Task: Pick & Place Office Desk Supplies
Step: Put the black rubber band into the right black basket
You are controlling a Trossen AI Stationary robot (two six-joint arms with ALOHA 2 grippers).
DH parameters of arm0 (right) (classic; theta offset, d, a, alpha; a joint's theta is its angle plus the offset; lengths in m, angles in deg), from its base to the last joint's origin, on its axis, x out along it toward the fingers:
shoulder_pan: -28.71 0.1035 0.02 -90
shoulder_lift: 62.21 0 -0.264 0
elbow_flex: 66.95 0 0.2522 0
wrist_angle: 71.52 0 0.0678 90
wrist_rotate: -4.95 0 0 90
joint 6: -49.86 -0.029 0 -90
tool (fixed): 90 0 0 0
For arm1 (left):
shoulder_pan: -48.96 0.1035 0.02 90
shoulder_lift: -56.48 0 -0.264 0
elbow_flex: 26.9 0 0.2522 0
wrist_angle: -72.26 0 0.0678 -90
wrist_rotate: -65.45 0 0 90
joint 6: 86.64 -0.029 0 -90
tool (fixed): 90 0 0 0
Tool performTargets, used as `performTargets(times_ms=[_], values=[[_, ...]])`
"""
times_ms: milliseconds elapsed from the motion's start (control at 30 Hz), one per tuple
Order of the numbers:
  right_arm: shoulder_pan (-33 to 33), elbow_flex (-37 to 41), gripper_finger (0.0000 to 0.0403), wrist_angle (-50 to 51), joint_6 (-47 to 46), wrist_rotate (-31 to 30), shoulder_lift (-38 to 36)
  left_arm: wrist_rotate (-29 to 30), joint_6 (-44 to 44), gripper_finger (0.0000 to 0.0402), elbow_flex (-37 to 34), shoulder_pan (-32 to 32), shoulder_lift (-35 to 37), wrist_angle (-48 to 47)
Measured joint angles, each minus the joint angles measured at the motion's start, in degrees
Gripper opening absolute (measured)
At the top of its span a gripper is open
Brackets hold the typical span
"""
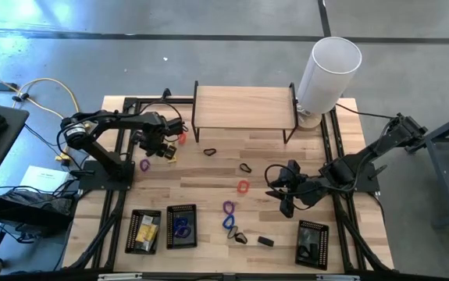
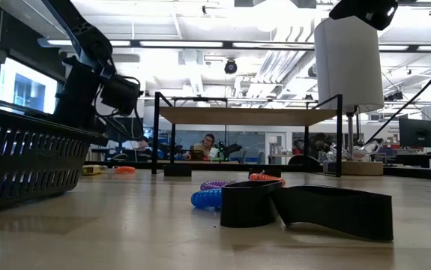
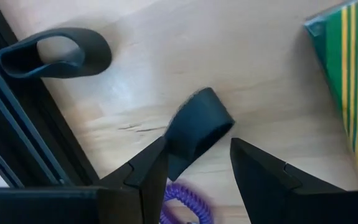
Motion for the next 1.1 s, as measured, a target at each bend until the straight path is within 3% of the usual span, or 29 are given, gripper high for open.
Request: performTargets(times_ms=[267, 633, 933, 1100], values=[[0.0, 0.0, 0.0119, 0.0, 0.0, 0.0, 0.0, 0.1, 0.1, 0.0141, -0.4, 1.2, 0.1, 0.3], [0.0, 0.0, 0.0119, 0.0, 0.0, 0.0, 0.0, 1.8, 2.1, 0.0011, -0.7, 1.4, -0.1, 0.5], [0.0, 0.0, 0.0119, -0.2, 0.0, 0.0, 0.0, -1.8, 1.8, 0.0003, -0.6, 1.2, 0.3, -3.3], [0.0, 0.0, 0.0119, -0.3, 0.0, 0.0, 0.0, -5.8, 2.0, 0.0002, 0.0, -0.5, 5.2, -5.6]])
